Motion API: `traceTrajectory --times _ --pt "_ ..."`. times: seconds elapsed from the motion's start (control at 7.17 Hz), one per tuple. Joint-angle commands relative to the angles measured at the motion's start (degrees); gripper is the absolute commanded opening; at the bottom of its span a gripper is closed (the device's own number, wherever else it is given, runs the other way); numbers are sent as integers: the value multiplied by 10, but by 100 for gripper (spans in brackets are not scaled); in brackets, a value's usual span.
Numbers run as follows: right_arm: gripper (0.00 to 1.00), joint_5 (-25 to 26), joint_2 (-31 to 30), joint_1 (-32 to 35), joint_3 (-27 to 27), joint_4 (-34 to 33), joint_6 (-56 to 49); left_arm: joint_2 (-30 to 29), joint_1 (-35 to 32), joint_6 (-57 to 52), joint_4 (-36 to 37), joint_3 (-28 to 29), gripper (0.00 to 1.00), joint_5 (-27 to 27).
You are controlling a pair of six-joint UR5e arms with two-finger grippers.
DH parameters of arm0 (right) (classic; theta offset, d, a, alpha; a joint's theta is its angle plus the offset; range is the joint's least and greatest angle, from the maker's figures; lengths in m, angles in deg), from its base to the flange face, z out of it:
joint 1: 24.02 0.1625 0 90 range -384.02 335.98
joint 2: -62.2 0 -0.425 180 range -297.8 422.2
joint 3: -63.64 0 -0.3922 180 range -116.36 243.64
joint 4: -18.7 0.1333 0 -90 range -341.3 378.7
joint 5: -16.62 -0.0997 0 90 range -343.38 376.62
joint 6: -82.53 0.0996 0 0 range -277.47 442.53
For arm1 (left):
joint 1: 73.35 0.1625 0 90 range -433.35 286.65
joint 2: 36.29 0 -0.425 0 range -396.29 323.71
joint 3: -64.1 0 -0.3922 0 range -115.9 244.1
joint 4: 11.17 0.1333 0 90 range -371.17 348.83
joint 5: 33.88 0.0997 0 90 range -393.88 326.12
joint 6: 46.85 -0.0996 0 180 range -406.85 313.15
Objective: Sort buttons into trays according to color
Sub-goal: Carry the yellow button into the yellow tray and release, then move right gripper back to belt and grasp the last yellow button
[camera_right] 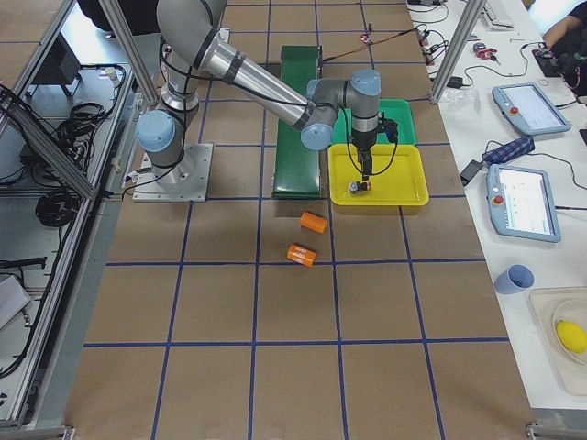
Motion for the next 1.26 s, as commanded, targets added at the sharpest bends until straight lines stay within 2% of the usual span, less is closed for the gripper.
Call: traceTrajectory --times 0.0,0.14,0.7,0.84,0.98,1.12 --pt "100 -33 -110 14 -7 173 10 1 0 0 0 -2 100 0" --pt "100 -83 -118 21 -10 198 46 1 1 0 -1 -2 100 0" --pt "100 -102 -104 142 -61 198 134 0 2 0 -1 0 100 -1" --pt "100 -104 -89 148 -62 198 132 1 2 0 -1 -1 100 0" --pt "100 -152 -76 148 -67 199 135 1 2 0 -1 -1 100 -1" --pt "100 -162 -72 149 -81 199 134 1 2 0 0 -1 100 -1"
